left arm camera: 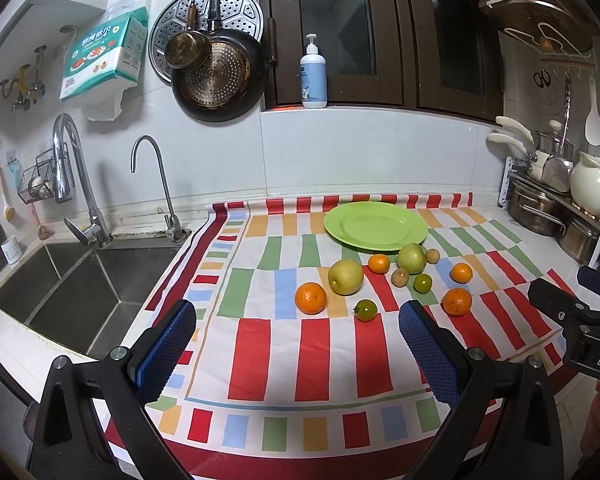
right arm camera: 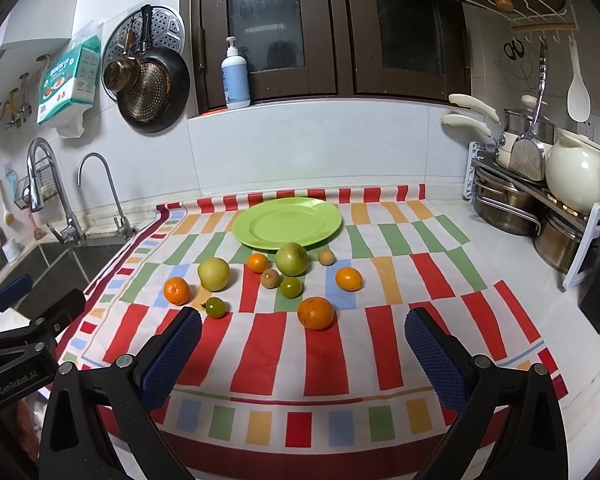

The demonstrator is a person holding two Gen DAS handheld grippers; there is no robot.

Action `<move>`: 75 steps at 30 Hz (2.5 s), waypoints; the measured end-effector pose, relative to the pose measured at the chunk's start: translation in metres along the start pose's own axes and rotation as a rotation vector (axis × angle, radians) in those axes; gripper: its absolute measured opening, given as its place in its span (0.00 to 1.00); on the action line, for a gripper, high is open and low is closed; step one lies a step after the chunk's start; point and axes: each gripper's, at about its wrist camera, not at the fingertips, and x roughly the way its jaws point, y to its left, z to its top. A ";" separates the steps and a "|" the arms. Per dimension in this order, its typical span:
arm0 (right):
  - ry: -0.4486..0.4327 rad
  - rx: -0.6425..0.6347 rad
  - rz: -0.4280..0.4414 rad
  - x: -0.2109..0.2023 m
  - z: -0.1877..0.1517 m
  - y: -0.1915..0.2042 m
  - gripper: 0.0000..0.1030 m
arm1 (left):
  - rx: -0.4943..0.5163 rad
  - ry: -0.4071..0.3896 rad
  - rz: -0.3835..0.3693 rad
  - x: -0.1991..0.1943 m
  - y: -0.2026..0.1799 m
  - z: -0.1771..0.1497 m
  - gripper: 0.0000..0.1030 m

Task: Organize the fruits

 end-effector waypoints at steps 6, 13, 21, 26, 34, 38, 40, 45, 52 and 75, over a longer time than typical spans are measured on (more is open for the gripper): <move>0.003 -0.005 -0.001 0.002 -0.001 0.000 1.00 | 0.001 0.003 -0.004 0.002 0.000 0.000 1.00; 0.015 -0.014 -0.007 0.010 -0.002 0.000 1.00 | 0.010 0.016 -0.018 0.012 0.000 0.001 1.00; 0.059 -0.051 -0.029 0.034 -0.008 0.005 1.00 | 0.060 0.072 -0.061 0.038 -0.008 -0.002 0.90; 0.104 -0.063 -0.039 0.057 -0.011 0.005 0.99 | 0.104 0.102 -0.089 0.063 -0.017 -0.003 0.82; 0.185 -0.094 -0.063 0.103 -0.016 0.002 0.92 | 0.162 0.180 -0.151 0.111 -0.034 -0.007 0.70; 0.241 -0.076 -0.050 0.125 -0.018 -0.001 0.84 | 0.163 0.240 -0.188 0.137 -0.040 -0.009 0.63; 0.271 -0.060 -0.042 0.136 -0.019 -0.003 0.81 | 0.166 0.265 -0.199 0.148 -0.043 -0.011 0.61; 0.310 -0.026 -0.040 0.154 -0.021 -0.007 0.74 | 0.189 0.306 -0.231 0.167 -0.048 -0.014 0.54; 0.356 -0.014 -0.039 0.173 -0.023 -0.010 0.65 | 0.221 0.362 -0.282 0.189 -0.056 -0.017 0.43; 0.365 -0.039 -0.080 0.185 -0.016 -0.005 0.42 | 0.181 0.420 -0.432 0.204 -0.055 -0.006 0.28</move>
